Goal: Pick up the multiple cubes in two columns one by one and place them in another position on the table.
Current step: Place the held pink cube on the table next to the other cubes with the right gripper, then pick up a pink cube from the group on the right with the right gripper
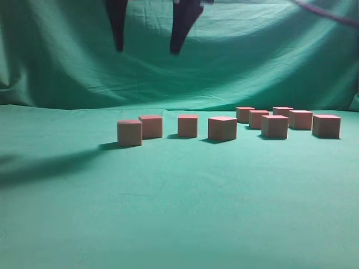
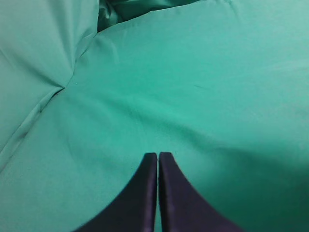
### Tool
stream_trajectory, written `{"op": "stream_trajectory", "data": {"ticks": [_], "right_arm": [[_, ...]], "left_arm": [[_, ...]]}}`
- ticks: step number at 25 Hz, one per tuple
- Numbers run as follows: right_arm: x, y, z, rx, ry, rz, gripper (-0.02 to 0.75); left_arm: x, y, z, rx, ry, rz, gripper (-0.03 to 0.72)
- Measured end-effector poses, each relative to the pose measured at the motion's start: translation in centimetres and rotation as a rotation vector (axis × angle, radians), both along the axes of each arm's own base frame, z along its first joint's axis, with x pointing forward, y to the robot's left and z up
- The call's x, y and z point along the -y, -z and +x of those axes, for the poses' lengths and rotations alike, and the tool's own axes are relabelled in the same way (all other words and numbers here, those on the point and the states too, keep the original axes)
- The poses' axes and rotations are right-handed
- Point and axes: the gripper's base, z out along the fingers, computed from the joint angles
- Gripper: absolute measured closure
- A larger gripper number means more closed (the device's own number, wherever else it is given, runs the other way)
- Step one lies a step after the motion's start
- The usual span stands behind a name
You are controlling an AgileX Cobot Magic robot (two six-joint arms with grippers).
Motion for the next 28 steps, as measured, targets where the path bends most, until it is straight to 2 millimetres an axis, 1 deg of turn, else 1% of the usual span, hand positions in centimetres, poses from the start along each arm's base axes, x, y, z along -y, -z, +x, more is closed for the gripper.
{"op": "stream_trajectory", "data": {"ticks": [3,6,8,10,12,13,16,18,19,22,24,28], "right_arm": [[1.9,-3.7,-0.3,0.069,-0.014,0.024,0.174],[5.1,-7.5,-0.9,0.131,0.025,0.064,0.174],[7.5,-9.0,-1.2,0.149,0.066,0.072,0.174],[10.5,-10.0,-1.5,0.158,0.122,0.071,0.174],[13.0,-9.5,-1.5,0.134,0.176,0.044,0.174],[14.2,-8.9,-1.5,0.114,0.205,0.024,0.174],[16.7,-5.9,-1.1,0.021,0.266,-0.040,0.174],[17.8,-3.7,-1.1,-0.041,0.291,-0.076,0.174],[18.0,-2.4,-1.2,-0.065,0.294,-0.087,0.174],[18.2,0.0,-1.1,-0.079,0.296,-0.084,0.174],[17.9,1.7,-0.8,-0.100,0.296,-0.081,0.174],[17.2,4.5,0.4,-0.122,0.299,-0.060,0.174]], "left_arm": [[0.0,0.0,0.0,0.000,0.000,0.000,0.688],[0.0,0.0,0.0,0.000,0.000,0.000,0.688],[0.0,0.0,0.0,0.000,0.000,0.000,0.688],[0.0,0.0,0.0,0.000,0.000,0.000,0.688],[0.0,0.0,0.0,0.000,0.000,0.000,0.688],[0.0,0.0,0.0,0.000,0.000,0.000,0.688],[0.0,0.0,0.0,0.000,0.000,0.000,0.688],[0.0,0.0,0.0,0.000,0.000,0.000,0.688],[0.0,0.0,0.0,0.000,0.000,0.000,0.688],[0.0,0.0,0.0,0.000,0.000,0.000,0.688],[0.0,0.0,0.0,0.000,0.000,0.000,0.688],[0.0,0.0,0.0,0.000,0.000,0.000,0.688]]}}
